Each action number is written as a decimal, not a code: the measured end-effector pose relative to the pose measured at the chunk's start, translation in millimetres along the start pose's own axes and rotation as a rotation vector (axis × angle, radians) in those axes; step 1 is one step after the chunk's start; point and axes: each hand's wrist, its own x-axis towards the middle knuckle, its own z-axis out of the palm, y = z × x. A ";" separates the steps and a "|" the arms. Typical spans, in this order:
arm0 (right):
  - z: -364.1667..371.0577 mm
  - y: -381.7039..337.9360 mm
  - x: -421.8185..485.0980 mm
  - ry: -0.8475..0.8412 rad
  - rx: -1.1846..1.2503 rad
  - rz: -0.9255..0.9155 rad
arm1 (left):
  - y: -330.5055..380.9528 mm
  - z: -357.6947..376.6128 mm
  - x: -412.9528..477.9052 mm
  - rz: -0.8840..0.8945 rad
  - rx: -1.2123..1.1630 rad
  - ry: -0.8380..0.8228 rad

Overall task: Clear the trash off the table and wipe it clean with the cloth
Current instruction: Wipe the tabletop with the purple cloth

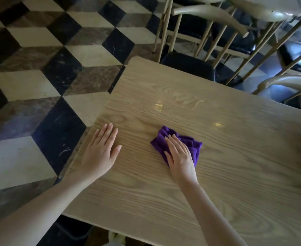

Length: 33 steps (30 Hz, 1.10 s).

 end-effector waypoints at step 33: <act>36.3 13.2 146.0 -0.007 0.009 -0.051 | 17.1 9.9 89.4 -0.108 0.146 -0.007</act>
